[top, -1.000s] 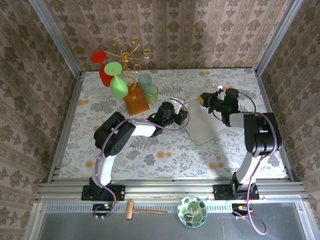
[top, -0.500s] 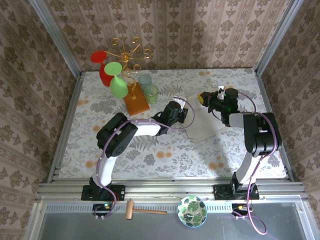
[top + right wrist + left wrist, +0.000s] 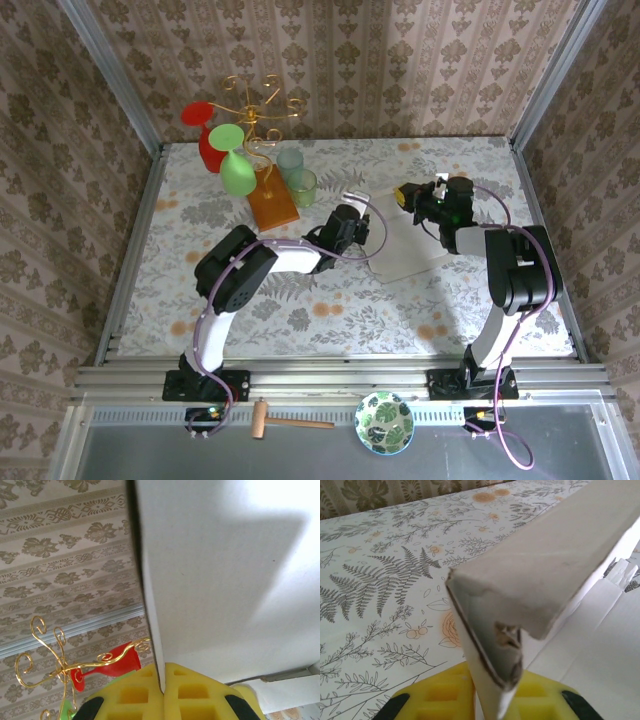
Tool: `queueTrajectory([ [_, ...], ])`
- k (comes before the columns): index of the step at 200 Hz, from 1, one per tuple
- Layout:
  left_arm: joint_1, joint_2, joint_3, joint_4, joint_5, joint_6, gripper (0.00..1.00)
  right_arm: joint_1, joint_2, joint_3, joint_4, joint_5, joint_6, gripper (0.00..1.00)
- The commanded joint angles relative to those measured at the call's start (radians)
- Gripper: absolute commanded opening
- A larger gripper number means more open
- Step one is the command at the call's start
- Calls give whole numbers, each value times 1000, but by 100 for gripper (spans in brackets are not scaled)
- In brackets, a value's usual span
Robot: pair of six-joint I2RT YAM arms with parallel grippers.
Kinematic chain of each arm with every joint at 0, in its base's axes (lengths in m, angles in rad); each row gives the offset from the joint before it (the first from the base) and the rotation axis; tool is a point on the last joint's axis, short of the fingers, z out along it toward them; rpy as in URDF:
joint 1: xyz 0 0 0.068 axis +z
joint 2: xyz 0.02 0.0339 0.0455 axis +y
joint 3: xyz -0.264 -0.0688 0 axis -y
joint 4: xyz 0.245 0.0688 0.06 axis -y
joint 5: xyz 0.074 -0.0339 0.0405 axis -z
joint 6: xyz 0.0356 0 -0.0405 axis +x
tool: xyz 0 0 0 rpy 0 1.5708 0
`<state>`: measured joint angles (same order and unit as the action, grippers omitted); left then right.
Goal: Fold the paper box
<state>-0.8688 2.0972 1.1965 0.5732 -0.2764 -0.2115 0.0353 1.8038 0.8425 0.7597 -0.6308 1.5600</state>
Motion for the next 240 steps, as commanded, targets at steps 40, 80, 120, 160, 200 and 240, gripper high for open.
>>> queueTrajectory([
  [40,56,38,-35,70,105,30,16,29,-15,-8,-79,-21,23,0],
  [80,43,37,-20,34,66,41,2,37,-23,-23,-71,3,33,0],
  [120,22,39,46,-166,-117,6,0,70,-61,-48,-64,76,61,0],
  [160,5,66,151,-384,-275,-21,0,97,-90,-86,-56,155,89,0],
  [200,5,70,167,-473,-312,-32,0,102,-112,-109,-52,206,113,0],
  [240,8,70,164,-482,-316,-3,0,106,-121,-105,-56,216,135,0],
])
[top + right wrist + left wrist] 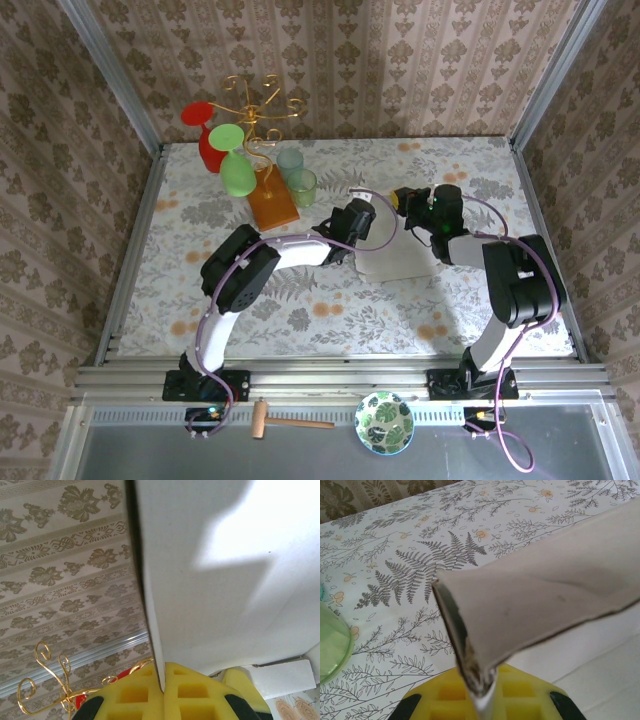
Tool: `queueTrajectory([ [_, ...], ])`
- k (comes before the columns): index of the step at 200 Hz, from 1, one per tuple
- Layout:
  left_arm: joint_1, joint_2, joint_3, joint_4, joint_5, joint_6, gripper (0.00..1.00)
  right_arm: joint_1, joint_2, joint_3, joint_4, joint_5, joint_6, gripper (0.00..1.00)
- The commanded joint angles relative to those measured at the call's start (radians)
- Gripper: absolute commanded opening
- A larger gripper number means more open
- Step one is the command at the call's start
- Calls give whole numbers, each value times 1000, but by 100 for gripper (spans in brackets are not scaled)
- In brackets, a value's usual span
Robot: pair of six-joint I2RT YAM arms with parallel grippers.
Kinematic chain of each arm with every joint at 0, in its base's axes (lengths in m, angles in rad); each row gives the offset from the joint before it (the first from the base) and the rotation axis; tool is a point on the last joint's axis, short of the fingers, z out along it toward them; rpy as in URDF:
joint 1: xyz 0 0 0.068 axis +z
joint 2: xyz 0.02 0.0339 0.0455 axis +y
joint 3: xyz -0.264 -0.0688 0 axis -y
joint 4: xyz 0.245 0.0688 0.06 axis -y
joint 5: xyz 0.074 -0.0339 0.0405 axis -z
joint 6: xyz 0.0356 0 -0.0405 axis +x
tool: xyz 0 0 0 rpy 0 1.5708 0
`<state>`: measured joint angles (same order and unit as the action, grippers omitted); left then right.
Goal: Fold the paper box
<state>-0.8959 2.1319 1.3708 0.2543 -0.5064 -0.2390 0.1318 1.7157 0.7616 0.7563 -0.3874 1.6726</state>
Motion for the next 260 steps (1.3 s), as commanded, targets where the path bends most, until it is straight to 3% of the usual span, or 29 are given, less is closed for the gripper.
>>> queueTrajectory([
  [1,35,36,-10,-162,-86,27,0,10,-33,-24,-52,-27,22,0],
  [35,35,22,-22,-132,-91,78,0,9,-60,-21,-88,-20,13,8],
  [80,51,-29,-79,-96,-77,151,0,-8,-187,-9,-255,30,-94,39],
  [109,74,-88,-148,-82,-79,170,0,-38,-296,10,-412,48,-174,48],
  [156,104,-206,-289,-49,-20,241,0,-114,-373,124,-709,26,-361,44],
  [195,113,-291,-393,-54,-14,274,0,-104,-221,333,-952,-18,-548,41],
  [260,113,-314,-421,-88,-32,272,0,0,-27,513,-1103,12,-613,39],
])
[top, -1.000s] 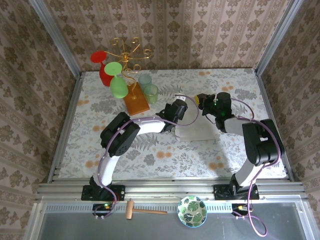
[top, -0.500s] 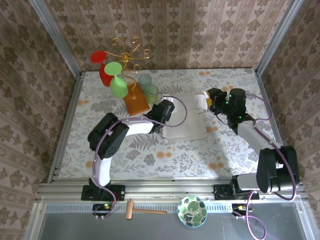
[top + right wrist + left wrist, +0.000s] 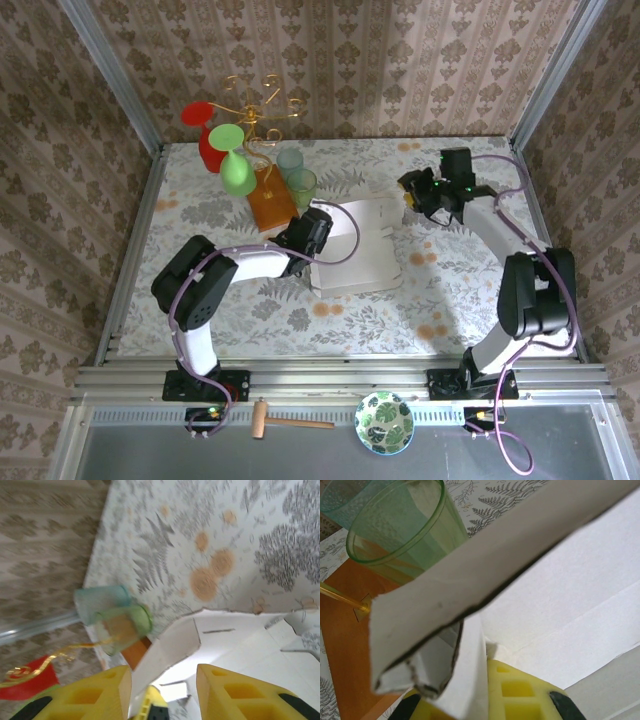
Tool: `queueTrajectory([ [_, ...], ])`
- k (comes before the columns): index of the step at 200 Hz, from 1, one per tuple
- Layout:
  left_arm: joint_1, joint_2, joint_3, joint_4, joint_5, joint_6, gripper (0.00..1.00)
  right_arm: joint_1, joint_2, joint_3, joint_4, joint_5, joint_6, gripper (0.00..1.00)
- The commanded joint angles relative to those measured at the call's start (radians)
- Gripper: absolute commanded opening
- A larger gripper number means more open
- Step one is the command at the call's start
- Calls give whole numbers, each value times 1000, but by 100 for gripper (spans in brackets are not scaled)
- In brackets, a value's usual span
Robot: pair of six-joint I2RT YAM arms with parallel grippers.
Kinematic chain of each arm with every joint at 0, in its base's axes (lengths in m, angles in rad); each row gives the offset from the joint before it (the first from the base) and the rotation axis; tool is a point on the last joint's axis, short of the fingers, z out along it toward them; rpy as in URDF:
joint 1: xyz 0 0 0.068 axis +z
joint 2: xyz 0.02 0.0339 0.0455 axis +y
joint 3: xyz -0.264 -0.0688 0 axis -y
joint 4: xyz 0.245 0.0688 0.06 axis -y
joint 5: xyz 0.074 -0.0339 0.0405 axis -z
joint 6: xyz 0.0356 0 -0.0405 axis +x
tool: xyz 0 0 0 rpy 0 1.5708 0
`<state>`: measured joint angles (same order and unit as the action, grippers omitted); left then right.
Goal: Fold the paper box
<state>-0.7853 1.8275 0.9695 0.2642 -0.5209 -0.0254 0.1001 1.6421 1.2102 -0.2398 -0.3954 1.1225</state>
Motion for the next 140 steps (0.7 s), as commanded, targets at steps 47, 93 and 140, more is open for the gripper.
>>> queueTrajectory([
  [47,4,-2,-7,-109,-21,74,0,49,101,124,-127,31,-94,37],
  [93,7,11,5,-122,-28,70,0,52,26,111,-155,54,-95,36],
  [140,9,23,24,-122,-30,65,0,53,96,148,-117,46,-113,36],
])
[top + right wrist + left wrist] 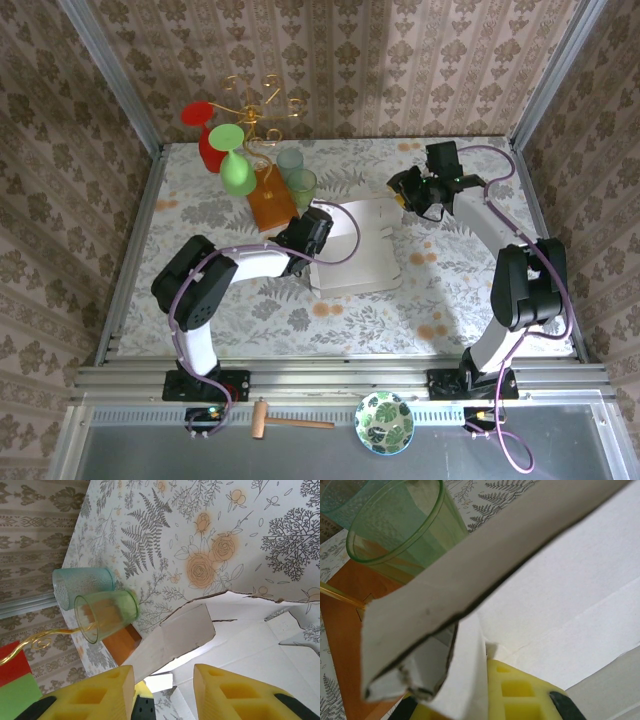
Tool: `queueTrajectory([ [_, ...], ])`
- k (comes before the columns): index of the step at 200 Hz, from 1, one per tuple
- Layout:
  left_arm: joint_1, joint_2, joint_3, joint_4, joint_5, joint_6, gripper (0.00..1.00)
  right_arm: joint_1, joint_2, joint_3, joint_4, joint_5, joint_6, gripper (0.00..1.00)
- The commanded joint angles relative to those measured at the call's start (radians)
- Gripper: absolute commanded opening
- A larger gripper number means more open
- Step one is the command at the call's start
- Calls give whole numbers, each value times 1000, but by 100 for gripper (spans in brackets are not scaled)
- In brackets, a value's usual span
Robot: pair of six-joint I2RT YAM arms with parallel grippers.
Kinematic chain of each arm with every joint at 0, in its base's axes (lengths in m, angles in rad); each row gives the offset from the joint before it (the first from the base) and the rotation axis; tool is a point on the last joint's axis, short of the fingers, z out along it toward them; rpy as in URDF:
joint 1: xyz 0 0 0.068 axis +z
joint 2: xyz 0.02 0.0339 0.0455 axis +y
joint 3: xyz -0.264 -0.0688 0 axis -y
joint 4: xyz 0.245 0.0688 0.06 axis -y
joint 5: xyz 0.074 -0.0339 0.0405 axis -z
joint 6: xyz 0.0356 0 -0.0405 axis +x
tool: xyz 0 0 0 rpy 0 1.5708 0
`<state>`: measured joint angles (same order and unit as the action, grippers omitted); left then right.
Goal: Fold the paper box
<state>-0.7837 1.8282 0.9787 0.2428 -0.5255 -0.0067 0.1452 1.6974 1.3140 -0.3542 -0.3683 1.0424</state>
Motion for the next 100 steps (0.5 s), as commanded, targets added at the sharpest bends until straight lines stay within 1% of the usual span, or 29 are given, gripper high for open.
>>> queueTrajectory([
  [1,8,22,16,-100,-25,47,0,8,43,46,-2,19,-33,36],
  [28,9,25,22,-105,-22,45,0,10,85,83,-21,20,-48,35],
  [100,11,28,28,-103,-11,43,0,24,110,53,-2,-2,-40,35],
])
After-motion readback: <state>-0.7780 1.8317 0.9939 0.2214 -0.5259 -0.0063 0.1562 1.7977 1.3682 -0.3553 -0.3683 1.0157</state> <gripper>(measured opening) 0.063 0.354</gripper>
